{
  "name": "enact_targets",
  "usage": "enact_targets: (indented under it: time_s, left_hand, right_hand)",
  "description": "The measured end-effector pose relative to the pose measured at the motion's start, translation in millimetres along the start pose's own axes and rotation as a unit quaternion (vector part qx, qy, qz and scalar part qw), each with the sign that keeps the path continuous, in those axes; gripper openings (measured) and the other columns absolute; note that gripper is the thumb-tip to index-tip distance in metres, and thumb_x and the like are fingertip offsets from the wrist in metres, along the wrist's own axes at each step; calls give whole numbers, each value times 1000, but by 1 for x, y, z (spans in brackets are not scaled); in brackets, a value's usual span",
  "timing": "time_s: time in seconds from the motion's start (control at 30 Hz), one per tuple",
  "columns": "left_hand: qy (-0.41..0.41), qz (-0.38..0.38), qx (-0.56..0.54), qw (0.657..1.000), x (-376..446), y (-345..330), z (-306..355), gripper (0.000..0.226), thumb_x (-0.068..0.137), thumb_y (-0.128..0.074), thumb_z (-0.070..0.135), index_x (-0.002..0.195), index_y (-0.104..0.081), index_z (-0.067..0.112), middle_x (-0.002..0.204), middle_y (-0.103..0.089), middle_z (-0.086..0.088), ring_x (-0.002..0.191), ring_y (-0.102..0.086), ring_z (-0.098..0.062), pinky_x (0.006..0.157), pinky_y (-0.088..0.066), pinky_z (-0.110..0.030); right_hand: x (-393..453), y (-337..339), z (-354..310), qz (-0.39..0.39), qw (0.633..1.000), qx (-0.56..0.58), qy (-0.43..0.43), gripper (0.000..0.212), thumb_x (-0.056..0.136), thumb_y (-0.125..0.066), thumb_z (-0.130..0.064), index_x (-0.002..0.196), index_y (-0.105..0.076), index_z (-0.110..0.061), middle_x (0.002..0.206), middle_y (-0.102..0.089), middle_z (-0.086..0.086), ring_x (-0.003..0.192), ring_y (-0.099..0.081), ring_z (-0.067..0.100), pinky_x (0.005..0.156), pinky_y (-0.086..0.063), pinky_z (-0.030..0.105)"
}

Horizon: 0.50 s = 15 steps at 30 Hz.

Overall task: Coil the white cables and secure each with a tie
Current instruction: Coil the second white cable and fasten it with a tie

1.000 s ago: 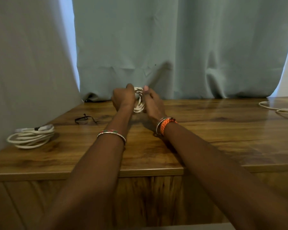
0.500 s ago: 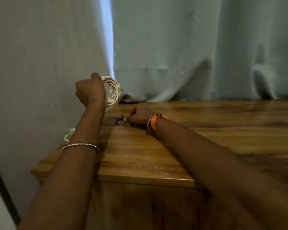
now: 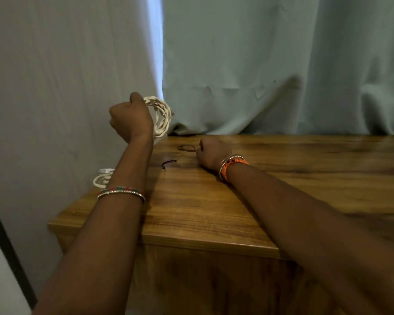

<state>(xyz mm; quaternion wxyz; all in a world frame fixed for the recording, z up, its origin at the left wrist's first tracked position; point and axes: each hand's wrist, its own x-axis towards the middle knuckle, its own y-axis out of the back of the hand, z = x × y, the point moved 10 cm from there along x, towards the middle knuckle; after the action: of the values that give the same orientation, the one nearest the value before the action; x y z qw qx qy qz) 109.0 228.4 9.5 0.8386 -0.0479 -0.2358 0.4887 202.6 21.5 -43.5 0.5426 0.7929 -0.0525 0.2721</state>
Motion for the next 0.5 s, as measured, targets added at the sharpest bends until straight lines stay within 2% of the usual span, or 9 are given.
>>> enact_targets:
  time_s: [0.07,0.2,0.27,0.33,0.37,0.43,0.5]
  left_hand:
    - [3,-2,3,1000,1,-1,-5,40,70,-48,32,74,-70,-1,73,-70,-16,74,-67,-36,68,-57,-45]
    - [-18,-44,10,999,-3,-13,-8,34,68,-47,33,56,-66,7,53,-60,-5,70,-67,-35,69,-57,-46]
    - [-18,-56,13,998,-4,-15,-9,34,68,-45,34,53,-63,8,55,-63,-6,70,-67,-35,69,-57,-48]
    - [-7,-53,14,998,-1,-13,-14,36,67,-44,34,58,-65,7,63,-68,-11,73,-68,-35,71,-57,-48]
    - [-3,-51,16,999,0,-12,-16,34,68,-44,33,58,-64,7,64,-68,-11,73,-68,-34,71,-57,-47]
    - [3,-52,20,998,-3,-12,-17,30,72,-46,30,57,-61,9,63,-66,-10,75,-68,-34,72,-57,-47]
    - [7,-54,22,998,-6,-13,-17,29,76,-46,27,60,-62,8,69,-69,-14,76,-68,-35,72,-57,-47]
  right_hand:
    - [-2,12,-1,40,999,-27,1,22,94,-46,-20,107,-59,-6,114,-61,15,104,-58,33,80,-45,35]
    - [-4,8,8,0,997,-75,-18,25,90,-57,-19,112,-57,-9,118,-59,13,108,-57,31,85,-47,38]
    - [-3,15,0,24,997,-77,1,23,88,-57,-15,110,-59,-10,116,-60,13,106,-57,30,83,-47,38]
    - [-2,25,-23,63,995,-31,70,28,85,-58,-9,112,-62,-12,114,-61,12,106,-56,30,83,-46,37]
    - [-4,25,-38,59,992,6,116,31,83,-58,-7,113,-64,-14,113,-62,11,106,-57,29,83,-46,35]
    - [-10,12,-66,18,979,43,200,33,83,-59,-6,111,-68,-21,113,-65,7,107,-57,26,85,-48,34]
    - [-17,-10,-83,-27,969,13,246,28,85,-60,-15,107,-70,-28,115,-66,3,109,-56,24,87,-47,34]
